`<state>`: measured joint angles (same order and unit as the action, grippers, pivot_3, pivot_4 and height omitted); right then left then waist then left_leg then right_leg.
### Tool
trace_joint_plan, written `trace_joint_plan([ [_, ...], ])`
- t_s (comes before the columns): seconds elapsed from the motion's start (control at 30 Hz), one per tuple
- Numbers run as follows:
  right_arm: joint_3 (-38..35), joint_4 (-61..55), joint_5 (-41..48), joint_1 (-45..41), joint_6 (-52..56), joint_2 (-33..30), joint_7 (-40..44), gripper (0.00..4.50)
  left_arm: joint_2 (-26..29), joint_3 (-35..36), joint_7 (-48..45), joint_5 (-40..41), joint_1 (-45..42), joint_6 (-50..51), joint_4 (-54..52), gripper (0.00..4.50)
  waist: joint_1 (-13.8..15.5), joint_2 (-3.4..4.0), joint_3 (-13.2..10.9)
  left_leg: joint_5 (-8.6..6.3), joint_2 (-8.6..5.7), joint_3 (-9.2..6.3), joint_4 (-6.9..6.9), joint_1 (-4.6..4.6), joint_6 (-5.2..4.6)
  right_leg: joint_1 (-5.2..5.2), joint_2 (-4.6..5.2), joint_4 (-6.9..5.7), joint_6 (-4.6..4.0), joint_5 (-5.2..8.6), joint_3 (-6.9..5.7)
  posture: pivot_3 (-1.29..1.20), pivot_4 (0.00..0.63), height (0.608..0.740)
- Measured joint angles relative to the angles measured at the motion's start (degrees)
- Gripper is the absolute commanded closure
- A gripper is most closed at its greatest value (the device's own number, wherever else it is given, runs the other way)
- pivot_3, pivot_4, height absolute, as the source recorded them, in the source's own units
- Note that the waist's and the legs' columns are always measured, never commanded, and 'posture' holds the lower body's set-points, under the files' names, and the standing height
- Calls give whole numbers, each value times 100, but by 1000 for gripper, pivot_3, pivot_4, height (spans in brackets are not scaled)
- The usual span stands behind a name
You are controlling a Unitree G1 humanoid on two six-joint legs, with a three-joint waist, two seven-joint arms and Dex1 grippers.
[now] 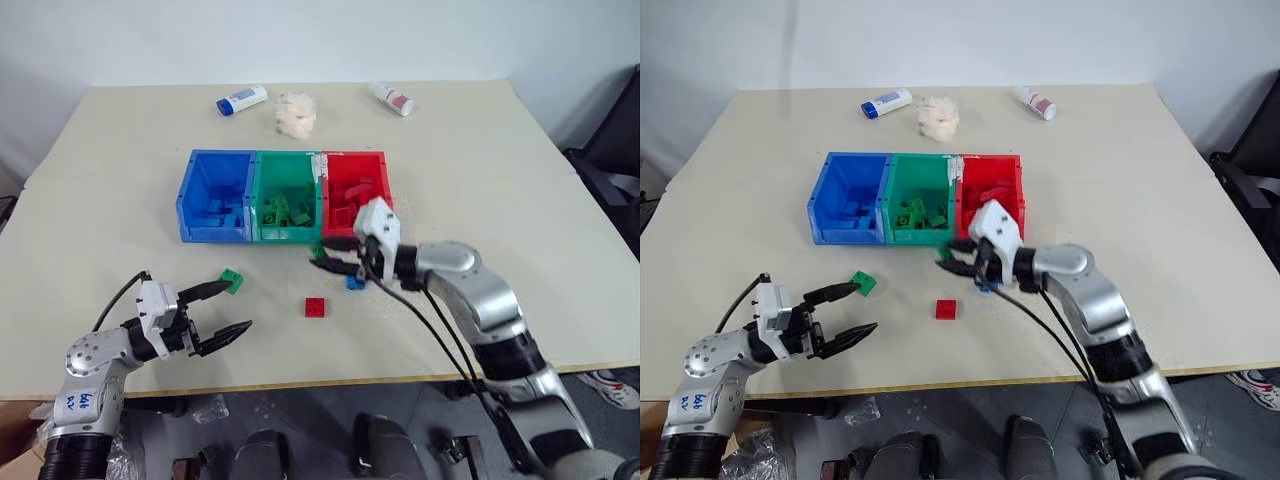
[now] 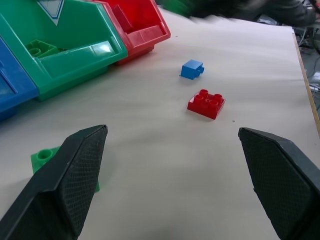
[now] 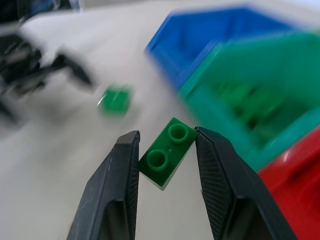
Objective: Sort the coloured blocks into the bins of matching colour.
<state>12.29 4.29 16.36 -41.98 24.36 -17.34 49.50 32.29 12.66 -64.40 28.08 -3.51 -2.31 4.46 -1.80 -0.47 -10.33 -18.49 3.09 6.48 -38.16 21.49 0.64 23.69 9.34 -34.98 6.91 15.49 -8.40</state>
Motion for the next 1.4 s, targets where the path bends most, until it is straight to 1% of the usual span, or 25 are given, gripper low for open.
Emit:
trace_joint_plan([
  [0.07,-8,716,-184,-416,-378,290,-157,3195,-9,16,-115,70,-14,-39,58,0,-8,0,0,0,0,3,0,0,0,1,0,-1,0,0,0,0,150,740],
  [0.13,-18,1561,-395,-878,-833,573,-354,2479,-31,33,-234,142,-27,-101,65,0,-25,0,0,0,0,7,0,0,0,3,0,-2,0,0,3,0,150,740],
  [0.2,-65,2154,-504,-1184,-1174,781,-516,1919,-36,39,-289,161,-32,-148,69,0,-41,0,0,1,1,7,2,0,1,4,0,-3,0,0,3,0,150,740],
  [0.27,-158,3007,-682,-1567,-1667,1016,-796,1302,-38,35,-459,248,-43,-155,66,0,-68,1,0,1,1,9,2,1,1,4,0,-3,0,0,3,0,150,740],
  [0.4,-236,3589,-808,-1719,-2197,1133,-915,18,-30,36,-618,333,-62,-151,68,0,-68,1,0,0,0,10,2,2,0,3,0,-1,1,0,4,0,150,740],
  [0.5,-316,3591,-815,-1693,-2294,1099,-827,18,28,34,-733,334,-118,-147,106,0,-94,2,-1,0,1,10,3,3,1,4,0,-1,1,0,4,0,150,740],
  [0.57,-337,3184,-790,-1450,-2268,945,-591,18,38,14,-864,336,-248,-141,152,0,-81,2,-1,0,1,7,3,3,1,3,-1,0,1,0,4,0,150,740],
  [0.63,-330,2614,-711,-1030,-2119,715,-255,18,76,4,-998,354,-318,-137,251,0,-83,2,-1,-1,0,9,2,3,-1,3,0,1,2,-1,5,0,150,740],
  [0.77,-296,1312,-450,-123,-1588,101,407,18,86,-56,-1198,353,-466,-124,431,0,-83,2,-1,-1,1,8,4,4,0,4,-1,2,2,-1,5,0,150,740],
  [0.8,-291,755,-282,245,-1390,-189,657,18,88,-88,-1261,350,-575,-120,517,0,-46,2,-1,-1,2,6,4,4,0,4,-2,3,2,-1,4,0,150,740],
  [0.87,-362,8,-34,864,-1080,-634,956,18,129,-127,-1383,347,-699,-108,678,0,0,2,-1,-4,0,8,3,4,0,3,-2,7,2,-1,5,0,150,740],
  [0.93,-461,-449,111,1339,-824,-1000,1054,18,167,-157,-1505,337,-779,-100,852,0,9,1,-1,-4,0,12,-2,3,-2,2,-2,8,3,-2,6,0,150,740],
  [1.07,-890,-1187,335,2106,-504,-1611,1056,18,168,-256,-1717,292,-988,-143,1192,0,17,1,-1,-5,4,17,-1,-4,-1,3,-3,5,3,-1,9,0,150,740],
  [1.13,-1285,-1612,469,2799,-340,-2058,1053,18,168,-287,-1796,257,-1100,-162,1342,0,45,1,-1,-8,3,14,3,-2,0,1,-4,13,3,-1,6,0,150,740],
  [1.23,-1926,-1826,568,3566,-171,-2555,1053,18,194,-294,-1906,217,-1162,-187,1508,0,52,1,-1,-15,0,20,-2,1,-10,-3,-2,25,10,-5,7,0,150,740],
  [1.33,-2390,-2039,670,4011,-142,-2814,1052,18,190,-307,-1968,205,-1235,-206,1622,0,22,0,-2,-16,1,24,-4,-5,-12,-7,-2,30,12,-7,10,0,150,740],
  [1.4,-2478,-2111,715,4075,-118,-2844,1026,18,185,-323,-2008,198,-1274,-208,1660,0,-1,-1,-2,-15,6,31,-4,-11,-11,-6,-3,27,10,-9,10,0,150,740],
])
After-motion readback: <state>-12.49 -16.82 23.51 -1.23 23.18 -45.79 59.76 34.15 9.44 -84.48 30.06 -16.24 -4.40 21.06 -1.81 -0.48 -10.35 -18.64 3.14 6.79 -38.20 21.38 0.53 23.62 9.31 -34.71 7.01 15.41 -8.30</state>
